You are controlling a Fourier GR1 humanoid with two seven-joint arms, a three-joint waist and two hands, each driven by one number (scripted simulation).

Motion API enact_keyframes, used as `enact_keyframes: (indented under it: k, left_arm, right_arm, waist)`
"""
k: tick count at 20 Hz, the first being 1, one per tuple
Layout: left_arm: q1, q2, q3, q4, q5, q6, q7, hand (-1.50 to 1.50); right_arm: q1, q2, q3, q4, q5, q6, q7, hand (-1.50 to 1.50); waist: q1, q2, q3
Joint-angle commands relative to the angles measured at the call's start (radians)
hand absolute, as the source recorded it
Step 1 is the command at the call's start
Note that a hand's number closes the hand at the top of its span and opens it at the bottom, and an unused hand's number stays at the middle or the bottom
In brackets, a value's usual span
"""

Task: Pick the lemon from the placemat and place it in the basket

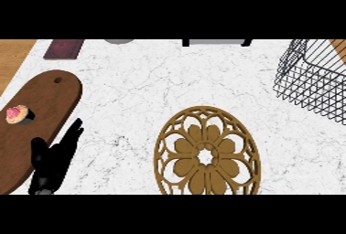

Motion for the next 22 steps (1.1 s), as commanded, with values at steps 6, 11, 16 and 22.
enact_keyframes:
  k: [6, 11, 16, 22]
  left_arm:
    - [0.039, -0.007, 0.006, 0.112, 0.007, -0.033, 0.012, 0.0]
    - [-0.014, -0.005, 0.019, 0.117, 0.003, -0.03, 0.054, 0.0]
    - [0.023, -0.021, 0.017, 0.098, 0.007, -0.034, 0.044, 0.0]
    - [0.068, -0.033, -0.006, 0.085, -0.029, -0.029, 0.002, 0.0]
  right_arm:
    - [0.117, 0.012, -0.195, 0.109, -0.16, -0.167, -0.203, 1.5]
    - [0.151, 0.039, -0.208, 0.166, -0.194, -0.205, -0.305, 1.5]
    - [0.204, 0.046, -0.231, 0.244, -0.215, -0.25, -0.42, 1.5]
    - [0.261, -0.069, -0.165, 0.29, -0.092, -0.148, -0.341, 1.5]
  waist:
    - [-0.006, 0.012, -0.011]
    - [-0.002, 0.011, -0.012]
    - [0.007, 0.012, -0.012]
    - [0.0, 0.008, -0.013]
